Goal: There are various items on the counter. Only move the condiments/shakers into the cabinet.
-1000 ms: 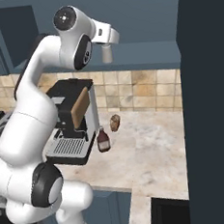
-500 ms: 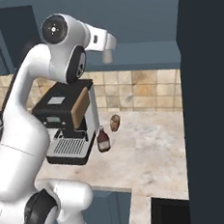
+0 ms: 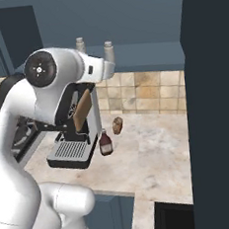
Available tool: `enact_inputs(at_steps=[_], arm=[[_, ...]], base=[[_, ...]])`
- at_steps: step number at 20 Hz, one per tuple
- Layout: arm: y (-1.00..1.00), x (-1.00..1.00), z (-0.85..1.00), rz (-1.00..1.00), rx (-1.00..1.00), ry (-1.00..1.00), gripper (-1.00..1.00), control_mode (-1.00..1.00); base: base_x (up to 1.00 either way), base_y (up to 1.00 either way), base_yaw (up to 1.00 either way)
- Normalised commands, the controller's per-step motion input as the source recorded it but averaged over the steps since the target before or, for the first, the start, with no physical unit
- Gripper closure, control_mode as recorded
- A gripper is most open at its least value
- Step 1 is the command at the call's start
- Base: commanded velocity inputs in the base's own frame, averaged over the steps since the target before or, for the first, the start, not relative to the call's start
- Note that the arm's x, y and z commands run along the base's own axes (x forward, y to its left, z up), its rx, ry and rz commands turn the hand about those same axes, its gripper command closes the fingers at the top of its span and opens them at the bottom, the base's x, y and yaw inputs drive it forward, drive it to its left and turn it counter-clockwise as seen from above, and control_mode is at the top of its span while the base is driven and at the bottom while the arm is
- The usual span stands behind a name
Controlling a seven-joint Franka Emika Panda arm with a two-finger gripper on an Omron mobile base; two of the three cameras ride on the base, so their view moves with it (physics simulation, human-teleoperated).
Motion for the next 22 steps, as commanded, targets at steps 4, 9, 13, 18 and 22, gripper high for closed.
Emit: enact_inputs(at_steps=[4,9,13,18,22], arm=[[0.0,-0.96,-0.55,0.14,0.0,0.06,-1.0,-1.0],[0.0,-0.58,-0.66,0.26,0.0,0.13,-1.0,-1.0],[0.0,-0.06,-0.79,0.32,-0.02,0.21,-1.0,-1.0],[0.05,0.0,-0.79,0.36,-0.03,0.28,-1.0,-1.0],[0.1,0.02,-0.7,0.37,-0.03,0.29,-1.0,-1.0]], base=[[0.0,0.0,0.0],[0.0,0.0,0.0],[0.0,0.0,0.0],[0.0,0.0,0.0],[0.0,0.0,0.0]])
